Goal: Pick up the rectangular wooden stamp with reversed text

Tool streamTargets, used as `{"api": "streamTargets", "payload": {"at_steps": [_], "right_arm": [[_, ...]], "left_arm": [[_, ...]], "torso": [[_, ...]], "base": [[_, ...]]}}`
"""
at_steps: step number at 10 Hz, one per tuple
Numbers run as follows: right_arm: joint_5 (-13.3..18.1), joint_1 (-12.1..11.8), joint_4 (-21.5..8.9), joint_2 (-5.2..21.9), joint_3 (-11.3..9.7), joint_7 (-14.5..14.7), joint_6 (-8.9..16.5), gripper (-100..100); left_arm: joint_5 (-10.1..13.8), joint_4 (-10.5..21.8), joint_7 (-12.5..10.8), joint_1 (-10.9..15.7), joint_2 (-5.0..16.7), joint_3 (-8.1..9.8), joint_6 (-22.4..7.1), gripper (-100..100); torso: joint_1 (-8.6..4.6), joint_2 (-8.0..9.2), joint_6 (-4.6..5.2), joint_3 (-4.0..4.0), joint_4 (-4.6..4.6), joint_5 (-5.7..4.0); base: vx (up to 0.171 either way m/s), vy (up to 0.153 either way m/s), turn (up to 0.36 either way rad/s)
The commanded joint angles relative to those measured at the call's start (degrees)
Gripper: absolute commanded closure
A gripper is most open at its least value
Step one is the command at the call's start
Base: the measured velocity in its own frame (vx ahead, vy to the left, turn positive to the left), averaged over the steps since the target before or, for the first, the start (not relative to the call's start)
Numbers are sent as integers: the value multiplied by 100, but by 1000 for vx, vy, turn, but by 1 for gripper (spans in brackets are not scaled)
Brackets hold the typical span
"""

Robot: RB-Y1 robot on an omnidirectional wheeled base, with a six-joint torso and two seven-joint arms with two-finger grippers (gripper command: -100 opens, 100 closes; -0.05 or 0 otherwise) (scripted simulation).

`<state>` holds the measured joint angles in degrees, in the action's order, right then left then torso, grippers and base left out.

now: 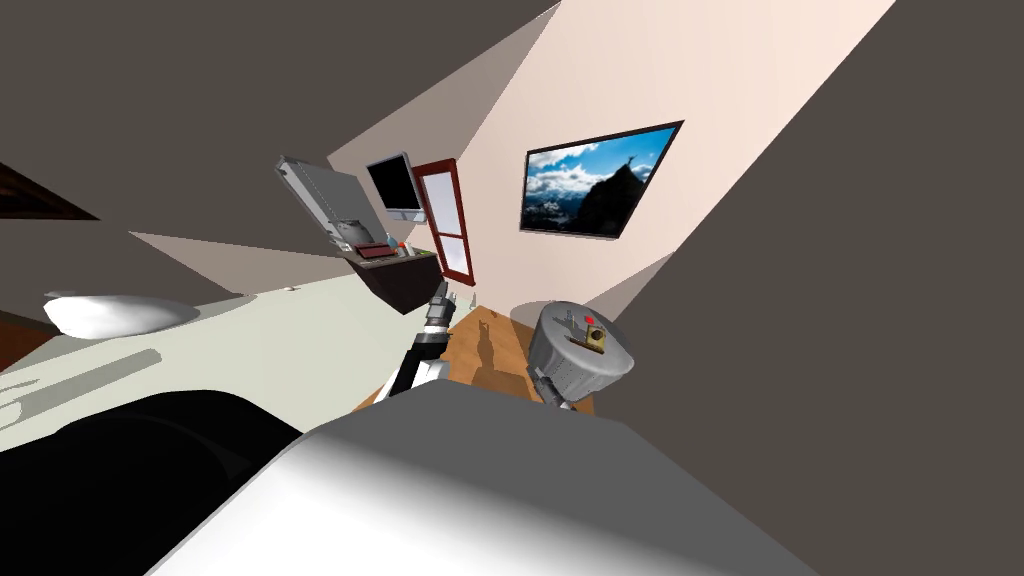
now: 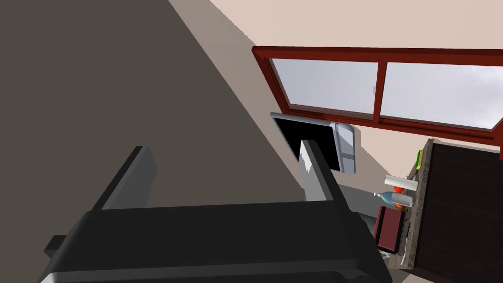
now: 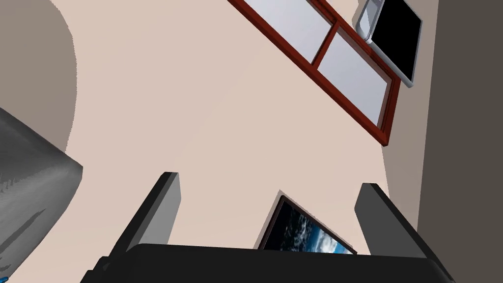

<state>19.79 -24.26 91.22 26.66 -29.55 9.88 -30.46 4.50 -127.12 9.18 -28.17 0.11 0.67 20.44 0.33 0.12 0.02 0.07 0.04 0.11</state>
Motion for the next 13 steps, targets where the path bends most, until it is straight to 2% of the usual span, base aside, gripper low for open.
{"api": "streamTargets", "payload": {"at_steps": [1,2,3,5,6,7,8,9,11,12,13], "right_arm": [[143,25,-286,259,-262,153,-86,-100],[143,25,-398,259,-262,153,-86,-100],[266,92,-610,472,-483,284,-165,-100],[266,92,-769,472,-483,284,-165,-100],[389,162,-1011,686,-694,413,-244,-100],[389,162,-1138,686,-694,413,-244,-100],[389,162,-1142,686,-694,413,-244,-100],[511,232,-1342,903,-893,540,-323,-100],[511,232,-1517,903,-893,540,-323,-100],[631,302,-1687,1123,-1076,663,-400,-100],[631,302,-1896,1123,-1076,663,-400,-100]], "left_arm": [[0,0,0,0,0,0,0,0],[0,0,0,0,0,-1,0,0],[0,0,0,0,0,0,0,0],[0,0,0,0,0,0,0,0],[0,0,0,0,1,1,0,0],[0,0,0,0,0,0,0,0],[0,0,0,-1,0,1,0,0],[0,0,0,-1,1,1,0,0],[0,0,0,-1,0,1,0,0],[0,0,0,-1,1,1,0,0],[0,0,0,0,0,0,0,0]], "torso": [[0,0,0,0,0,0],[12,-11,-2,-6,-2,2],[10,-12,0,-7,-3,2],[8,-11,0,-6,-2,2],[-18,-8,1,-4,-2,-3],[-12,-11,-3,-6,-2,-3],[-12,-10,1,-6,-2,-2],[-23,-8,1,-4,-1,-4],[-10,-16,1,-9,-3,-2],[-23,-11,1,-6,-2,-4],[-13,-11,-1,-6,-2,-3]], "base": [[27,145,135],[26,131,60],[24,161,158],[13,80,25],[21,76,183],[22,78,84],[12,39,-27],[41,89,187],[30,59,32],[23,77,138],[38,85,120]]}}
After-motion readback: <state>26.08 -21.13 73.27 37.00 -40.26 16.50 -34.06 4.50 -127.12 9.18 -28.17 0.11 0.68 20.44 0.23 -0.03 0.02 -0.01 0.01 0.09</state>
